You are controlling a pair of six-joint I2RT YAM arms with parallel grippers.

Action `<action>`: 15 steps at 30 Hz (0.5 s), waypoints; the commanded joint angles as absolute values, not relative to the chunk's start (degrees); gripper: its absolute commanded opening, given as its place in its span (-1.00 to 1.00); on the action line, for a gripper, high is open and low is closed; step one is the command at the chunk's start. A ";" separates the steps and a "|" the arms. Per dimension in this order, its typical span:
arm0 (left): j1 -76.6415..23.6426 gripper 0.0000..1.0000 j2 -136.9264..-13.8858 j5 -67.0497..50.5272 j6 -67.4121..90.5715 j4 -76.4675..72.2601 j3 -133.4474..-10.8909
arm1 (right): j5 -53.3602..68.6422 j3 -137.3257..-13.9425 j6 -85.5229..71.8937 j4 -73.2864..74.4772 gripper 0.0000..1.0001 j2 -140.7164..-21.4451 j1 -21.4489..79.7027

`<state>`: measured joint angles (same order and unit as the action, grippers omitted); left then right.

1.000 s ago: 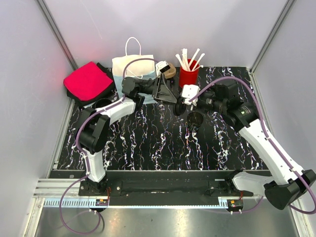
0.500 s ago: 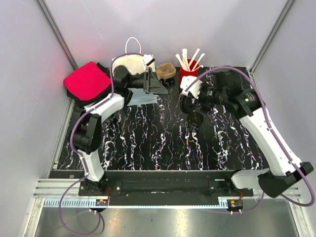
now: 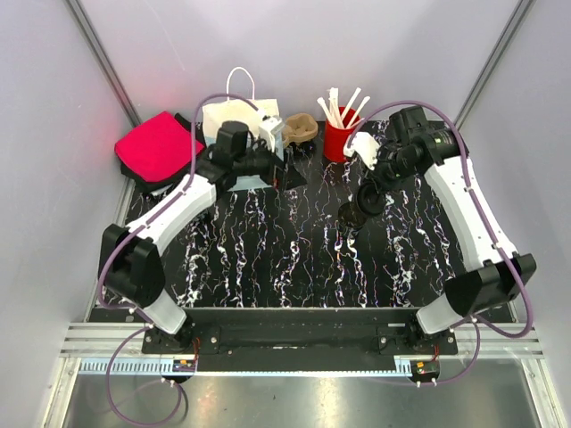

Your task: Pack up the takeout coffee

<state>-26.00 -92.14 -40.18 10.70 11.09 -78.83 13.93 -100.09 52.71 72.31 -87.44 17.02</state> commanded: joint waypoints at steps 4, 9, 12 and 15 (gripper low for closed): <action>-31.54 0.98 -94.92 -19.34 4.92 5.90 -72.52 | 10.81 -103.09 48.26 79.19 -0.99 -94.39 16.70; -36.37 0.98 -94.22 -16.00 5.80 1.50 -70.75 | 10.82 -103.88 44.22 78.57 -0.95 -99.66 16.61; -37.61 0.98 -93.96 -14.85 6.59 0.36 -69.26 | 9.14 -105.55 41.75 78.93 -0.95 -103.53 16.61; -37.70 0.97 -92.38 -14.68 7.47 -2.63 -65.93 | 7.83 -106.87 40.61 79.54 -0.95 -106.43 17.22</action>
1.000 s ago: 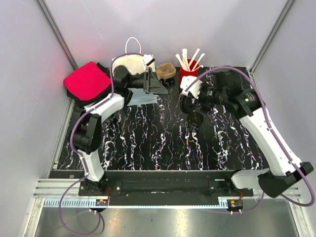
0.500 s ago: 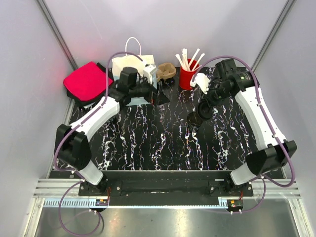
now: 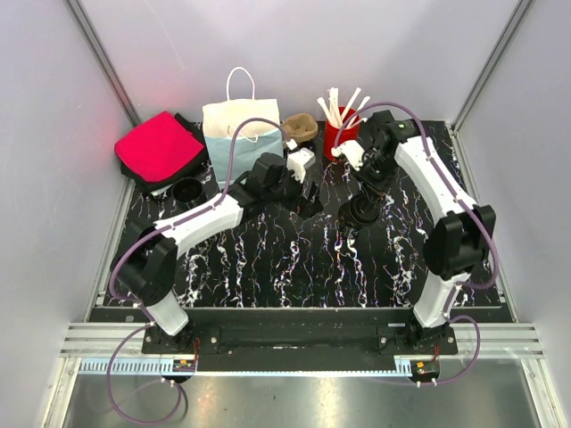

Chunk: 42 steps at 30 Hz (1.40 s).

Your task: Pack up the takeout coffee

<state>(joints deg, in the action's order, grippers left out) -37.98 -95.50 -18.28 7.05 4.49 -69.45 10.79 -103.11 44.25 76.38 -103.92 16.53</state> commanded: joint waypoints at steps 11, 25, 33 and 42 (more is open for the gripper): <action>-36.48 0.98 -86.49 -14.94 5.80 -5.27 -60.55 | 4.40 -112.93 39.99 82.26 -0.95 -113.29 21.09; -34.63 0.98 -86.22 -16.61 8.52 -6.24 -59.59 | 1.14 -113.91 40.78 86.92 -0.96 -114.96 23.12; -34.54 0.98 -86.57 -17.23 9.05 -6.33 -59.59 | 0.62 -113.56 40.96 89.21 -0.98 -115.66 23.11; -34.63 0.98 -87.10 -17.75 9.58 -6.33 -59.85 | 0.88 -112.06 41.31 90.97 -0.98 -116.02 23.20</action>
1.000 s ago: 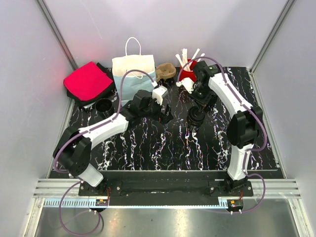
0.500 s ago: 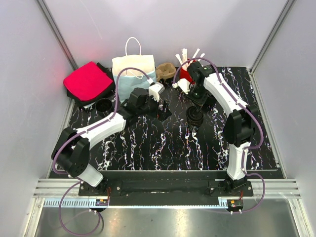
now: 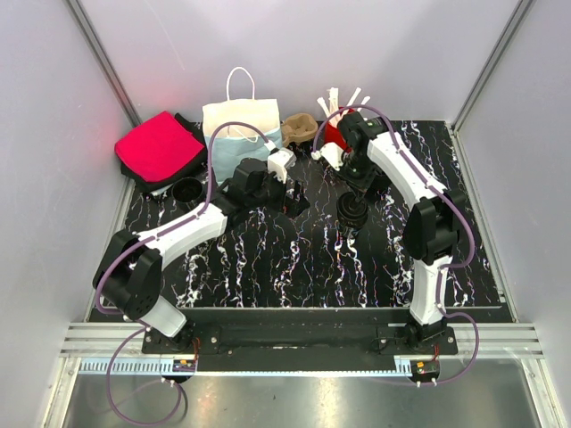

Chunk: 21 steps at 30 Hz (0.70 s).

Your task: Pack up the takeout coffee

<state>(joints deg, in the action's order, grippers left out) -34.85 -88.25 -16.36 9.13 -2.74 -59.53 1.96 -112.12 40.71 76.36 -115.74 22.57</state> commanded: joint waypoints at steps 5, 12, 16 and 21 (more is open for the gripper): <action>-34.63 0.98 -87.10 -17.93 9.75 -6.42 -59.77 | 0.53 -110.31 41.31 90.97 -0.99 -115.93 23.20; -34.54 0.98 -87.36 -18.19 9.93 -6.42 -59.77 | 0.35 -109.25 41.13 90.44 -0.99 -116.10 23.38; -34.63 0.98 -87.28 -18.19 10.02 -6.42 -59.85 | 0.35 -108.99 40.87 90.09 -0.99 -116.45 23.38; -34.54 0.98 -87.28 -18.10 10.02 -6.42 -59.85 | 0.26 -109.25 40.61 90.26 -0.97 -116.37 23.82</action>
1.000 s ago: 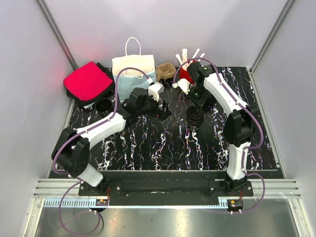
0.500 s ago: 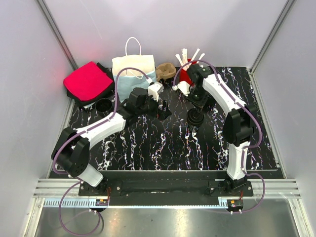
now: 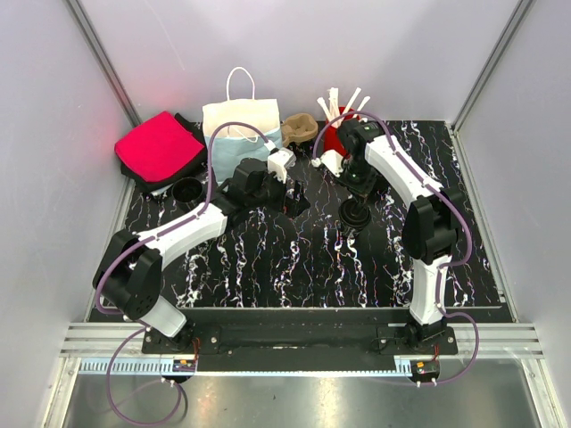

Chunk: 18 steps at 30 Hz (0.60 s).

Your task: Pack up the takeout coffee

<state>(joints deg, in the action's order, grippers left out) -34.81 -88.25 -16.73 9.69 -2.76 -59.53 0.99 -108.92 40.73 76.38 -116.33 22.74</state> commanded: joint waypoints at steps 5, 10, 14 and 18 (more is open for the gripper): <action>-34.45 0.97 -87.54 -18.11 10.11 -6.50 -59.85 | 0.26 -111.18 40.87 92.45 -0.97 -116.37 23.99; -34.37 0.98 -87.54 -18.11 10.20 -6.59 -59.77 | 0.26 -111.36 40.96 93.43 -0.95 -116.37 24.34; -34.19 0.98 -87.54 -18.28 10.28 -6.59 -59.77 | 0.26 -112.15 40.87 93.43 -0.96 -115.84 24.35; -34.10 0.98 -87.71 -18.37 10.46 -6.59 -59.77 | -1.14 -111.89 40.87 93.51 -0.97 -115.22 24.61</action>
